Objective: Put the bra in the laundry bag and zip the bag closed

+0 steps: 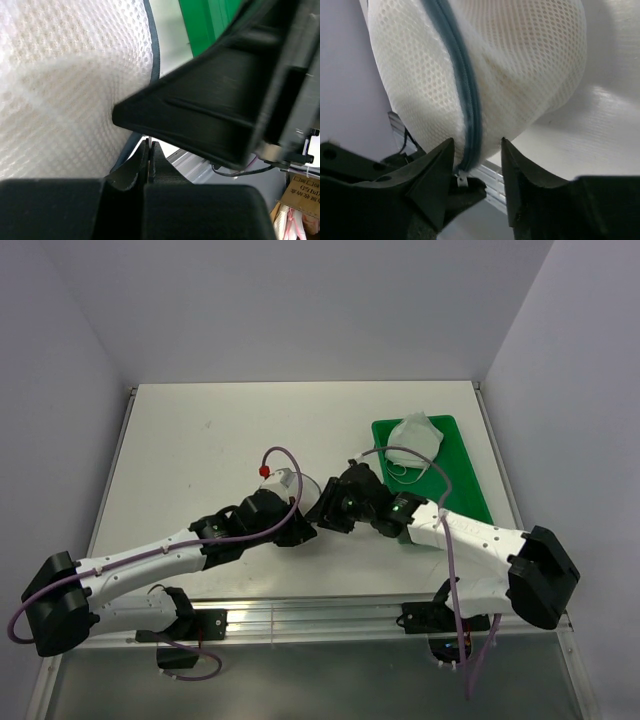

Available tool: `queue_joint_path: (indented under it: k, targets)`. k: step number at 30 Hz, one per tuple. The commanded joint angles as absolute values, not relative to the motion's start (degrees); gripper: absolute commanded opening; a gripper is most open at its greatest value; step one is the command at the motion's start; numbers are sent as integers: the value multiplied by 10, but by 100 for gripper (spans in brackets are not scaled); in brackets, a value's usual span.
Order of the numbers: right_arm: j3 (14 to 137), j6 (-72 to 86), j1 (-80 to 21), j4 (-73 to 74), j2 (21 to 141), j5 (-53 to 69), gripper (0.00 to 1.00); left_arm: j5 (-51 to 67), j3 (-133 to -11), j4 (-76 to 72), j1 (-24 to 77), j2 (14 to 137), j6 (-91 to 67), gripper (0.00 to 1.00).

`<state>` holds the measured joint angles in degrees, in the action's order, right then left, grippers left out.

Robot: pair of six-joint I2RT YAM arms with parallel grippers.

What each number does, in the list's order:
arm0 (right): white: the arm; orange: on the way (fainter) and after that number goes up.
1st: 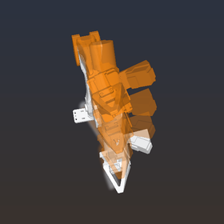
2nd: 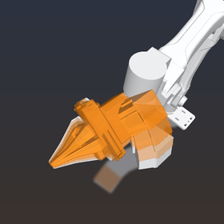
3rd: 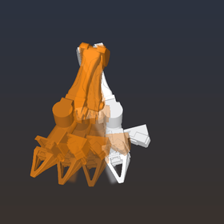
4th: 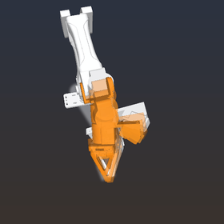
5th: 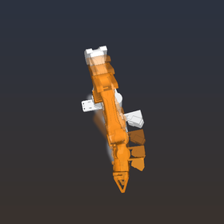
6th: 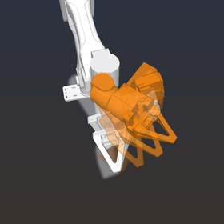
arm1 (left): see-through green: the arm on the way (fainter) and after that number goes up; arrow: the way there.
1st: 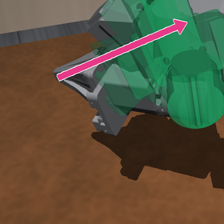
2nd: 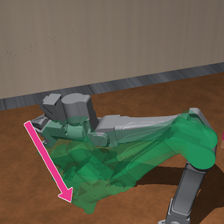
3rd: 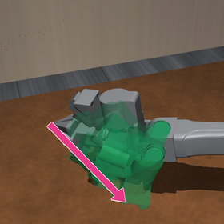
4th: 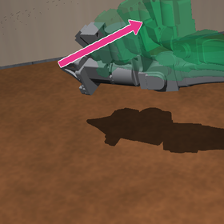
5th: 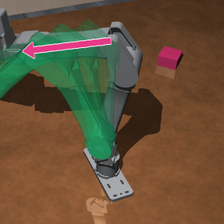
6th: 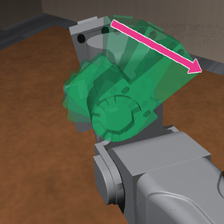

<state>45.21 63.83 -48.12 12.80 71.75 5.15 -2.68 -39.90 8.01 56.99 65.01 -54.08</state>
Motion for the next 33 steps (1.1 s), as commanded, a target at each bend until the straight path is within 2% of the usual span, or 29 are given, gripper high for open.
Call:
queue_joint_path:
  k: [1,5,8,14,21,27,33]
  targets:
    - [485,641,-483,98,744,39,48,-29,-415,64,572,638,-533,0]
    - [495,636,-480,102,755,32,15,-36,-410,81,573,630,-535,0]
    - [502,630,-468,107,757,39,6,-48,-393,93,572,614,-541,0]
    - [515,606,-433,126,754,53,0,-52,-337,116,541,556,-554,0]
    - [518,584,-392,127,752,80,0,-36,-301,158,472,494,-541,0]
    - [529,562,-379,139,757,93,0,-17,-286,155,425,503,-539,0]
    - [528,554,-378,141,754,98,0,-17,-299,149,421,516,-535,0]
